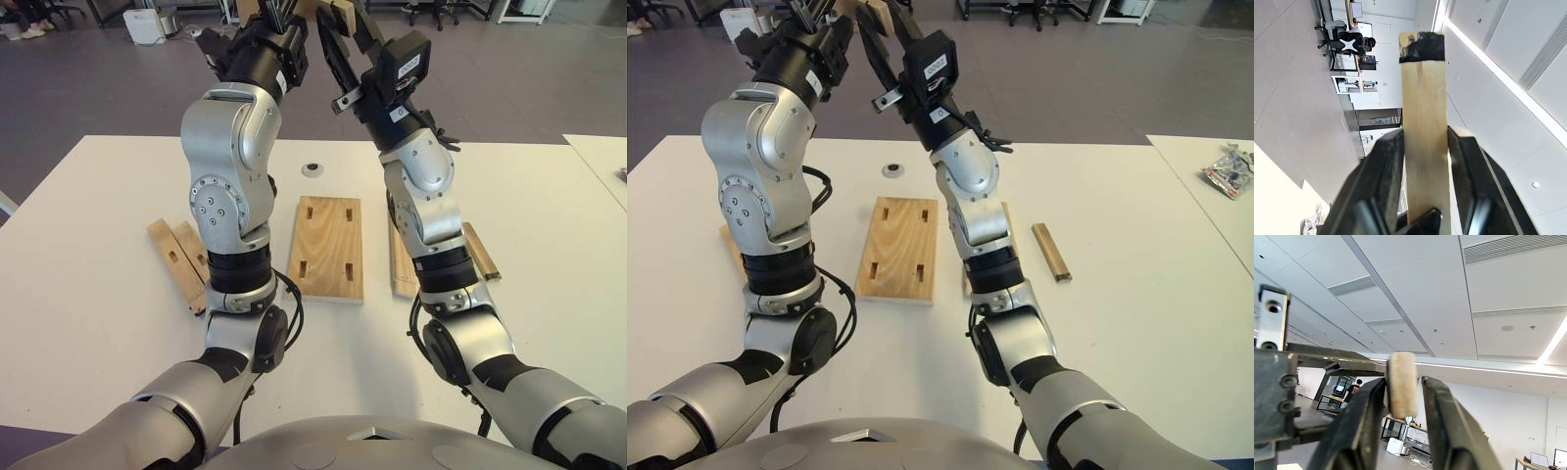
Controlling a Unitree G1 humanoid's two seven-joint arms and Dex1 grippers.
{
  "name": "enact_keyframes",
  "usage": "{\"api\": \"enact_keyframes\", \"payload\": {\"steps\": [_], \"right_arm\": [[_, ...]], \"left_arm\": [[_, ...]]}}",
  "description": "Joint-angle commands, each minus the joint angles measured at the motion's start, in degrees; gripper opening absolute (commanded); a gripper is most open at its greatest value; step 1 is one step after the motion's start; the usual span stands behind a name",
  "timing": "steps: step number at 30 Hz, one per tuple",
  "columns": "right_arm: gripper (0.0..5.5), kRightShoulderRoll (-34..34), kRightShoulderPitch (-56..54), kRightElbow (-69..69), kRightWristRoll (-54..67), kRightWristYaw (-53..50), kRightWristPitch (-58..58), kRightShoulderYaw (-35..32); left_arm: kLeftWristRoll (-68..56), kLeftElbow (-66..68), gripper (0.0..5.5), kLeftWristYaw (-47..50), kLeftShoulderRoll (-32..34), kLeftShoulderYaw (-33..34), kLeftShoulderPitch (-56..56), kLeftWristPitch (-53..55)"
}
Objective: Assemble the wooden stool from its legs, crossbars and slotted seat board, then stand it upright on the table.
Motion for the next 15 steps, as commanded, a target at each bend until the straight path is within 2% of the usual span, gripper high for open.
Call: {"api": "enact_keyframes", "payload": {"steps": [1, 3, 15], "right_arm": [[0.59, 0.15, 0.10, -0.63, 0.06, -0.30, -0.82, -0.73], [0.42, 0.45, 0.28, -1.09, 0.23, -0.28, -0.95, -0.75], [0.42, 2.72, -1.07, -7.37, 2.67, -0.90, 2.70, -1.76]], "left_arm": [[-0.91, -0.37, 1.28, 0.54, -7.17, -0.23, 1.85, -0.37], [-1.09, -0.14, 1.28, 0.56, -7.08, -0.24, 1.93, -0.42], [-1.72, 3.65, 1.28, 0.82, -5.13, 0.67, 4.65, 1.84]]}}
